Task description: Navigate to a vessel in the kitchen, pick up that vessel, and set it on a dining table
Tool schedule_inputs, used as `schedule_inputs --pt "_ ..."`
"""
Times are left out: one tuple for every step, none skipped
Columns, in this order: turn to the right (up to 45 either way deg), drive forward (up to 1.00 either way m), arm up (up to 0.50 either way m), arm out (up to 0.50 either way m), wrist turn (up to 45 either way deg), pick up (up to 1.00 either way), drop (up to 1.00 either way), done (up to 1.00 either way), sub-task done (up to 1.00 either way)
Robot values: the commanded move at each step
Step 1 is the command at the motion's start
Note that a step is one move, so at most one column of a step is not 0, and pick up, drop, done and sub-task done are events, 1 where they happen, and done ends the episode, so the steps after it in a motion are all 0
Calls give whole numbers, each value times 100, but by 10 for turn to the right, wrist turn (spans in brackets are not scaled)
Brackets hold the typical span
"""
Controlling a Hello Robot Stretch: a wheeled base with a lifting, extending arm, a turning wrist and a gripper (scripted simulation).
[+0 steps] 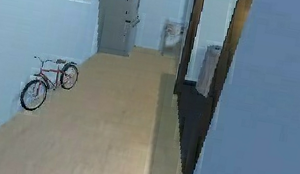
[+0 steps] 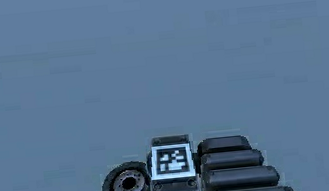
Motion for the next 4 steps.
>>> schedule_inputs --pt "30 0 0 0 0 0 0 0 0" --pt "-450 0 0 0 0 0 0 0 0" --pt "-450 0 0 0 0 0 0 0 0" --pt "0 30 0 0 0 0 0 0 0"
